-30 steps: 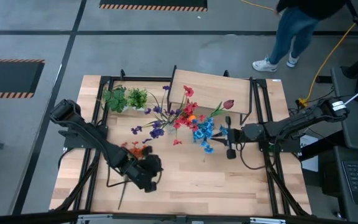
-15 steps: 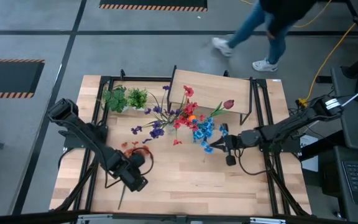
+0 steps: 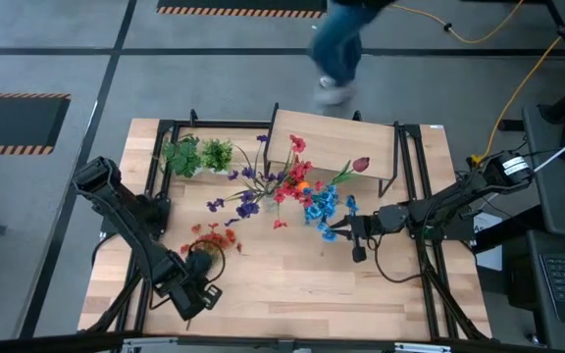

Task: Pick and place flowers into a vace then onto a shelf
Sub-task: Put the orange flowers into the blue vase

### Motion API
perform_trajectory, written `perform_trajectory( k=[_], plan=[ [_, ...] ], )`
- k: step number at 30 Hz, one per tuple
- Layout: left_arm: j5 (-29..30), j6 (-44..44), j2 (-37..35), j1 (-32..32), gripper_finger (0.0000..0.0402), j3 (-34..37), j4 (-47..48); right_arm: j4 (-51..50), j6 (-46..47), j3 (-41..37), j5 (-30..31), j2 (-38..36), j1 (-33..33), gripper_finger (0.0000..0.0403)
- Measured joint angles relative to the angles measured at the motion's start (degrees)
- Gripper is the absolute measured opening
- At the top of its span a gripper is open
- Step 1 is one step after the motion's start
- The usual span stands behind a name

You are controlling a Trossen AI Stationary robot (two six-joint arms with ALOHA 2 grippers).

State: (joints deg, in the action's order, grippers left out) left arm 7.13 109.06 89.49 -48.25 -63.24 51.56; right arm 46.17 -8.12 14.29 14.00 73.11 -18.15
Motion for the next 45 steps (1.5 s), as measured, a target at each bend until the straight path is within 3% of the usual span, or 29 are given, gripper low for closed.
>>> perform_trajectory(
  k=[8, 14, 25, 29, 45],
  plan=[
    [7.6, 2.8, 0.0, -3.4, 0.0008, 0.0, 2.7, 0.9, -1.0, 0.0, 0.0, 0.0, 0.0, 0.0009],
    [11.8, 3.8, 0.0, -4.7, 0.0038, 0.0, 3.1, 0.9, -1.0, 0.0, 0.0, 0.0, 0.0, 0.0009],
    [10.4, 7.8, 0.6, -4.9, 0.0138, 0.0, 3.9, 0.8, -1.0, 0.0, -0.1, 0.0, 0.0, 0.0009],
    [4.8, 8.1, 3.8, -4.9, 0.0164, 0.0, 6.0, 0.8, -1.0, 0.0, -0.1, 0.0, 0.0, 0.0009],
    [3.8, 8.8, 13.0, -4.8, 0.0180, 0.0, 3.5, 1.0, -1.0, 0.0, -0.1, 0.0, 0.0, 0.0010]
  ],
)
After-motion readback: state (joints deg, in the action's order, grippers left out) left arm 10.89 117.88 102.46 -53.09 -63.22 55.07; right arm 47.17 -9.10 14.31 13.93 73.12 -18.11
